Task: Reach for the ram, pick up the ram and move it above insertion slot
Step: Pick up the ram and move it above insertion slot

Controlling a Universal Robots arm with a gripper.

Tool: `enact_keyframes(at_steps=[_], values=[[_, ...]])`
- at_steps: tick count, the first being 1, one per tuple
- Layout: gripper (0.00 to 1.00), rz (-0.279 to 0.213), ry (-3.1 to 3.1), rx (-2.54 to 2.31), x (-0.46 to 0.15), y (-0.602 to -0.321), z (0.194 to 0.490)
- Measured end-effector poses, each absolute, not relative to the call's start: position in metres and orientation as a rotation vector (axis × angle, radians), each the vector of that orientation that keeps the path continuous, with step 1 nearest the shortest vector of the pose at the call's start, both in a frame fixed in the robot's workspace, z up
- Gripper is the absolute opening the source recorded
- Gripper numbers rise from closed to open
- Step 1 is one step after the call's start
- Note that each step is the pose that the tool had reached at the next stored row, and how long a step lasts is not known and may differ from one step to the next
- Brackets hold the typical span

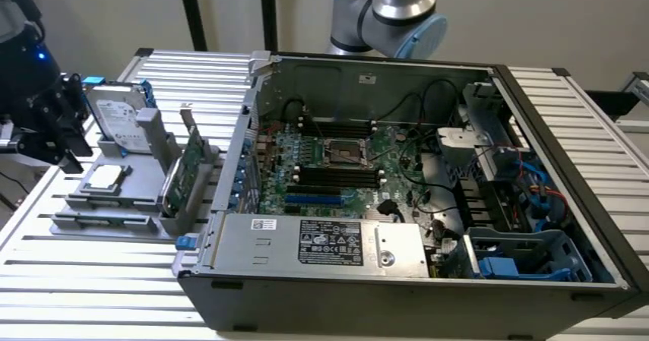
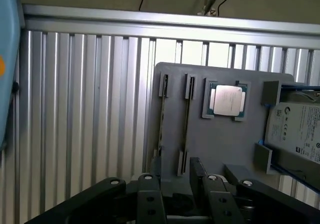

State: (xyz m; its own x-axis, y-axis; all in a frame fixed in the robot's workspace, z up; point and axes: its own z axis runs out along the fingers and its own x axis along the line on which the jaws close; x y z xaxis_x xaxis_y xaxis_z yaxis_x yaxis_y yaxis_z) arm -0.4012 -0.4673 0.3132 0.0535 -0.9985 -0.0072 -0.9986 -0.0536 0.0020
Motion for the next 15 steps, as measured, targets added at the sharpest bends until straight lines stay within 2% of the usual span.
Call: enact_keyframes(at_steps=[15], values=[[0.36, 0.010, 2.181, -2.256, -0.401, -0.469, 0.286]])
